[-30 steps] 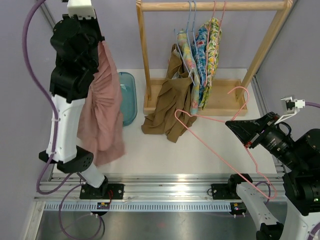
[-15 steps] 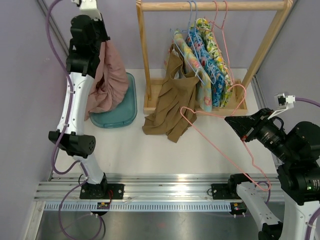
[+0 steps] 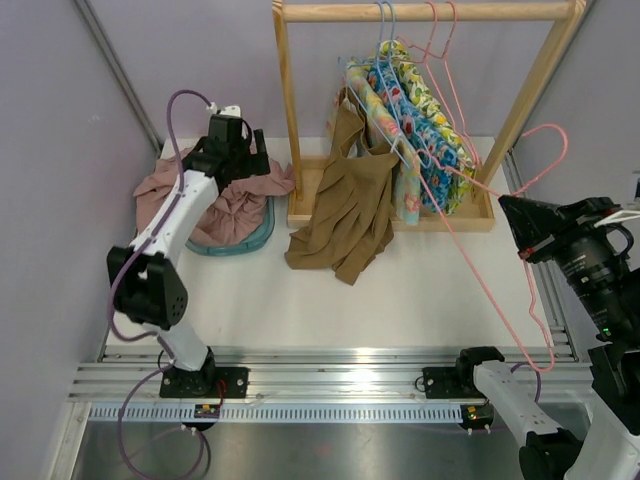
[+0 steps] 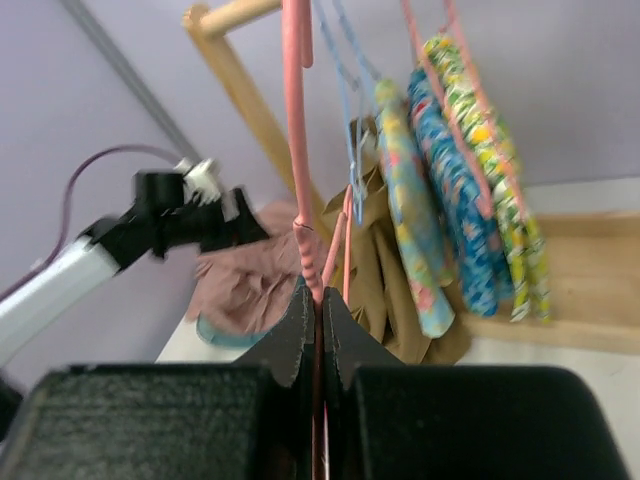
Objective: Remove the skirt from the hanger
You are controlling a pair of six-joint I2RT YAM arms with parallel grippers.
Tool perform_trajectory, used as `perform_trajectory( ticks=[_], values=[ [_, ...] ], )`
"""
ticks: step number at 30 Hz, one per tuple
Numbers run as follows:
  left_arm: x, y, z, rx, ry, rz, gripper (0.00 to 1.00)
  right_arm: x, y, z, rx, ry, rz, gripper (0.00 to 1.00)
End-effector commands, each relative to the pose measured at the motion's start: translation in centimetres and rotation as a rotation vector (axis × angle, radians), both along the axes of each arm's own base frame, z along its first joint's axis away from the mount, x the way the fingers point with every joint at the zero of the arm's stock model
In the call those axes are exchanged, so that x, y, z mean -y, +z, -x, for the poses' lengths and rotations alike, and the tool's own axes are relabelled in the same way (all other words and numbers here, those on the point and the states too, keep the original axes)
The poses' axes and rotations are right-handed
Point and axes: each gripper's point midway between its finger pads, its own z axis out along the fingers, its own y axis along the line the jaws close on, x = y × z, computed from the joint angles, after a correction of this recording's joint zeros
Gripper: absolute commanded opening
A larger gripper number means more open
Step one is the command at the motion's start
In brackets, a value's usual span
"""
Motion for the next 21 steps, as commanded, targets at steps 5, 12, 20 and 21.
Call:
perform_trajectory(
  ticks=[5,12,20,21],
  values=[
    [-1.8,12.6,12.7,0.282,0.015,0.004,0.99,5.2,4.2,-6.5,0.06,-0.33,0.031,0.0],
    [-4.2,5.7,20.6,0.203,0.001,-0.04,0.99,7.4,6.2,-13.0,0.1,-0.488,0.113,0.0],
    [-4.3,-1.0,22.1,0.058,0.002,-0.057,0.99,9.0,6.0,-22.7,0.08,-0.615,0.213,0.0],
    [-4.9,-0.8,22.2,0.051,0.035,-0.075,0.99,9.5,6.0,-23.5,0.076,-0.628,0.215,0.0]
  ],
)
